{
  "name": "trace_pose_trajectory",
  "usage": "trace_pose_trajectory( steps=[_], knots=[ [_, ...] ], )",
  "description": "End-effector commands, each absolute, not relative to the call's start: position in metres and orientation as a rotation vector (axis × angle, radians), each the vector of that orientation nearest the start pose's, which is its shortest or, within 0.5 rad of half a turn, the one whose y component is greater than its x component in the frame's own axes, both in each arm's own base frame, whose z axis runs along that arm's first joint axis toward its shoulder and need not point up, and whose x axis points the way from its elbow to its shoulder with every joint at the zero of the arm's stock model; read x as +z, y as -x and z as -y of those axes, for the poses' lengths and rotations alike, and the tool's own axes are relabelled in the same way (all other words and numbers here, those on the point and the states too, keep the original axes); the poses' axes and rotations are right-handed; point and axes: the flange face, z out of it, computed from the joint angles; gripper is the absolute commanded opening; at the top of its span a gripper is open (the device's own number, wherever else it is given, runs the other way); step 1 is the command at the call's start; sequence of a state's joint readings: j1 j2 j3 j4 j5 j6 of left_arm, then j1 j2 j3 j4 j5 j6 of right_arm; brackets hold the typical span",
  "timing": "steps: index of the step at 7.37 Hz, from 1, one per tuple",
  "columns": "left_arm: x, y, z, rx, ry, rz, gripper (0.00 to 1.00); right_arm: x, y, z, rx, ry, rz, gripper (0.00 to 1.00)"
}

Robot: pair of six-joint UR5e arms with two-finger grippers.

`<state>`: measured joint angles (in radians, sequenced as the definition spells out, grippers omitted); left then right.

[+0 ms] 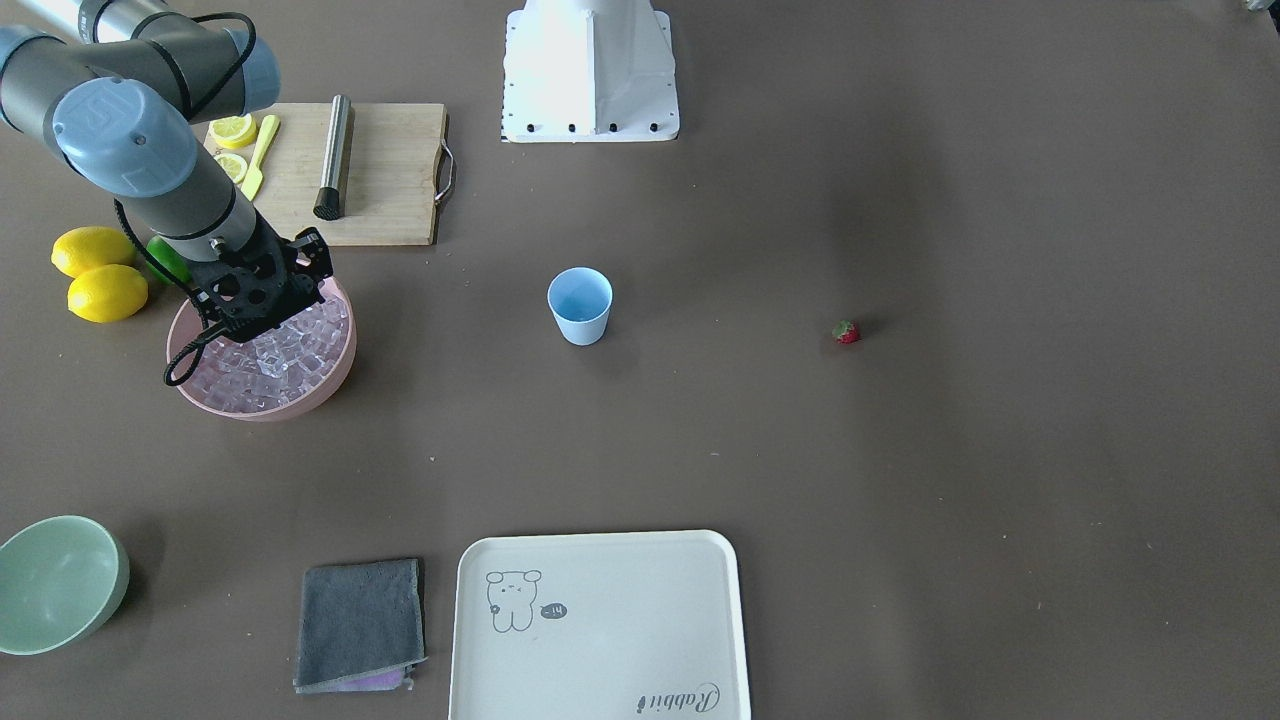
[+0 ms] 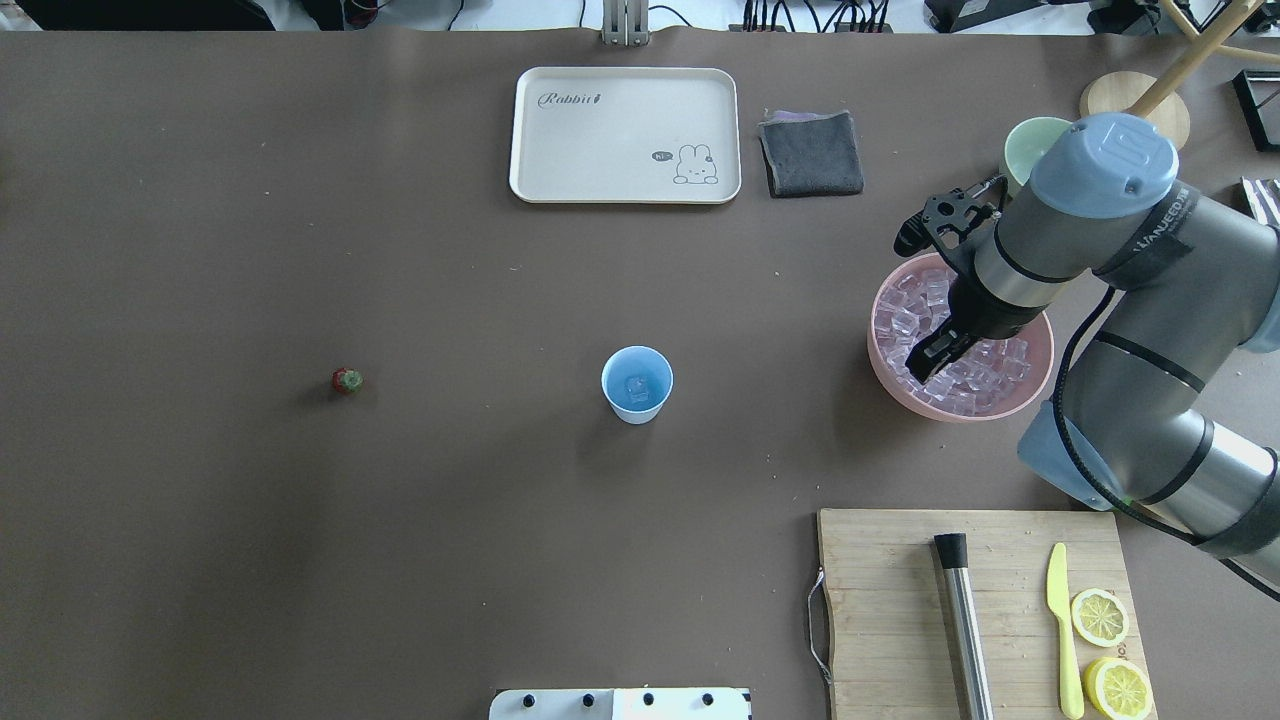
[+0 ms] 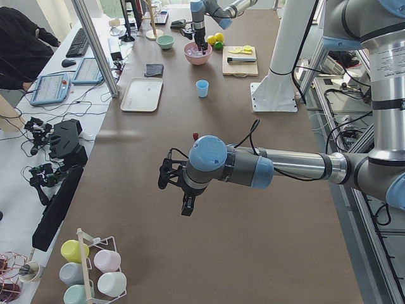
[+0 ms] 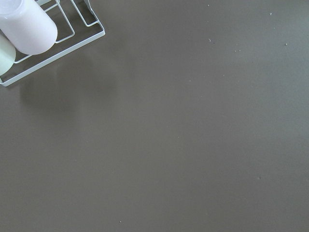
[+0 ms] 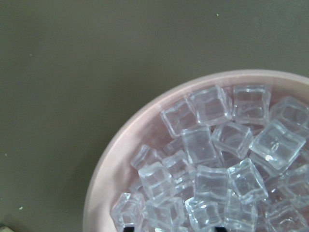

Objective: Put ice and strawberries in cup
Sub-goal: 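Grasp another ice cube from the bowl with the right gripper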

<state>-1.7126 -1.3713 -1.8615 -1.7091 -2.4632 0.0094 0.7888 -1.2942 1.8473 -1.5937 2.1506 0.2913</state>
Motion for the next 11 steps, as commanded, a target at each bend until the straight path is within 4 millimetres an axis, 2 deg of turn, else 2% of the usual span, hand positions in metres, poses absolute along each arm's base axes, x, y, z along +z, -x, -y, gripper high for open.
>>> trace_pose_trajectory(
  steps=[1, 3, 6, 9, 11],
  knots=[
    [0.569, 0.116, 0.405, -0.049, -0.289, -0.87, 0.98, 0.399, 0.349, 0.462, -0.638, -0.146, 0.753, 0.63],
    [0.567, 0.116, 0.405, -0.05, -0.292, -0.871, 0.98, 0.408, 0.346, 0.459, -0.629, -0.129, 0.747, 0.63],
    [0.565, 0.116, 0.405, -0.05, -0.294, -0.872, 0.98, 0.409, 0.353, 0.453, -0.636, -0.102, 0.77, 0.62],
    [0.565, 0.116, 0.405, -0.05, -0.294, -0.872, 0.98, 0.412, 0.362, 0.461, -0.634, -0.093, 0.765, 0.6],
    [0.565, 0.116, 0.405, -0.051, -0.294, -0.872, 0.98, 0.412, 0.362, 0.461, -0.626, -0.09, 0.765, 0.52]
  ],
)
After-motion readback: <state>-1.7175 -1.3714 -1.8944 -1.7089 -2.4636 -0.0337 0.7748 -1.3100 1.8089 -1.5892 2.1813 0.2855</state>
